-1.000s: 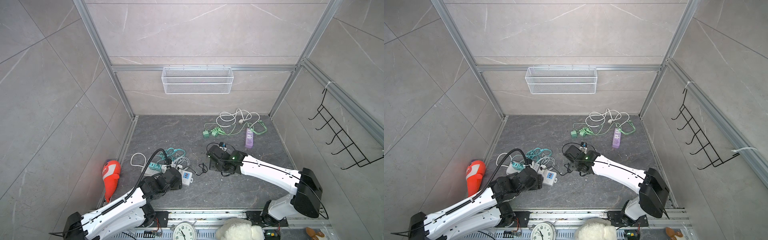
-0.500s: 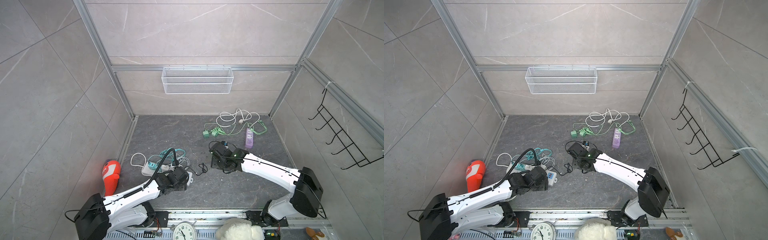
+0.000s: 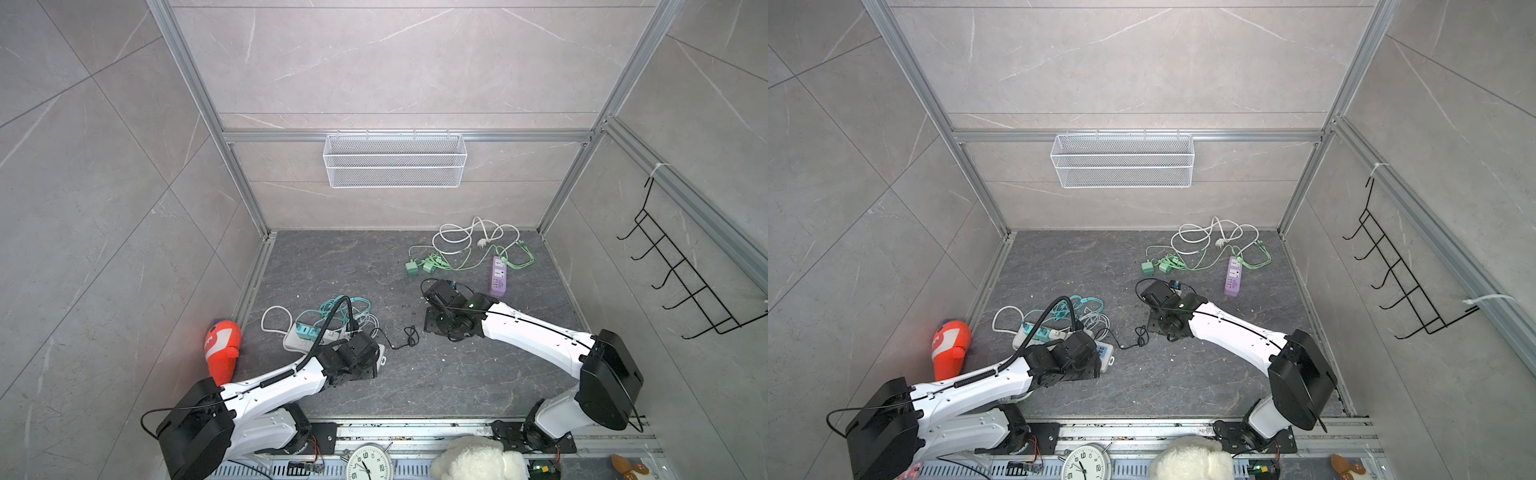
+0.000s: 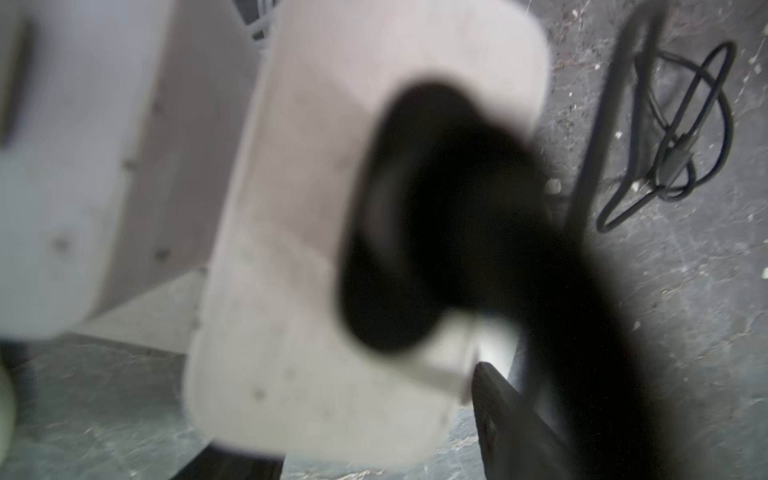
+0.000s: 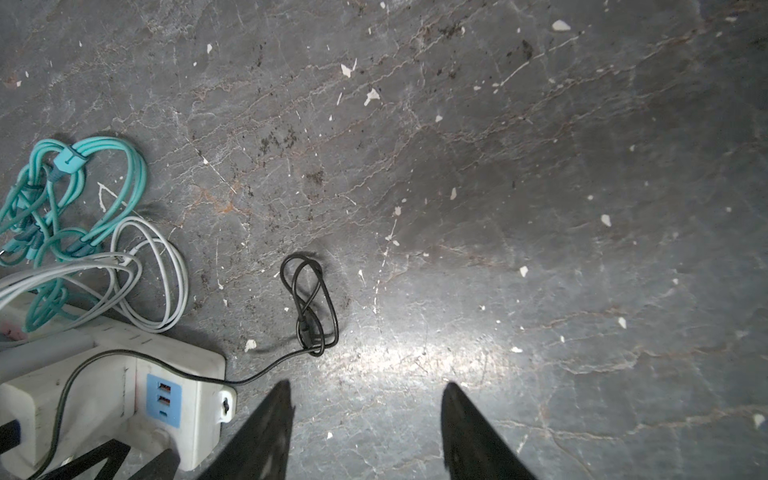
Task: Insert the plug
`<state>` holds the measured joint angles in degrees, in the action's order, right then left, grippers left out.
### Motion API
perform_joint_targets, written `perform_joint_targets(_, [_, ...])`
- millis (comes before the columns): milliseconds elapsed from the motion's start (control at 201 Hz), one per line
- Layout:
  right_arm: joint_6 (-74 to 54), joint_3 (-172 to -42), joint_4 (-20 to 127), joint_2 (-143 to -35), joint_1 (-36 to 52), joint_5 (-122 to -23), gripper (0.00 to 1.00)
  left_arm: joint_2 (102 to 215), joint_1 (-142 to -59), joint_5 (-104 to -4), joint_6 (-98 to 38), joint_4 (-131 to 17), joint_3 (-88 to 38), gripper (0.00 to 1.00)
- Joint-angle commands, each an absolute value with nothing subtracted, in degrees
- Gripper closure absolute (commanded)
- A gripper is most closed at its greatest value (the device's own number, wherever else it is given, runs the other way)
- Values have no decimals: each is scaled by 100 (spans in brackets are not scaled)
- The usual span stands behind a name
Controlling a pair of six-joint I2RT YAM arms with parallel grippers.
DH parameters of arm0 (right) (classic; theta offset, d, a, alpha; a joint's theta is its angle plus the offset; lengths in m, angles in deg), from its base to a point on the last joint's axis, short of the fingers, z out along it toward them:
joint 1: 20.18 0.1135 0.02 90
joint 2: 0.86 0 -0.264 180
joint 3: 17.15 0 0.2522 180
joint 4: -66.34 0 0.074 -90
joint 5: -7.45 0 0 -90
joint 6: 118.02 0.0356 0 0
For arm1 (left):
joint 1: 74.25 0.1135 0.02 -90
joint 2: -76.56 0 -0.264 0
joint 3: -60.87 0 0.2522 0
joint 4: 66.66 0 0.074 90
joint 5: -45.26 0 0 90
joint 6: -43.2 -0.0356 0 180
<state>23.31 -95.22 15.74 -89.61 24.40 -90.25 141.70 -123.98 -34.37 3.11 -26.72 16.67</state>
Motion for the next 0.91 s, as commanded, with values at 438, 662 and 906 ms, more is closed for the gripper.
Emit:
perform_joint_targets(438, [1973,-9765,1580,-9321,2199,-8811,42,14854,-10375,-3392,-163,-3507,2110,33])
perform_joint_targets(662, [1874,-9913,1547,-9438,2083,-8723,42,15681,-9549,-3450,-336,-4322,1739,32])
perform_joint_targets(906, [1765,-9845,1501,-9297,1795,-8651,42,17221,-8917,-3753,-701,-4871,793,33])
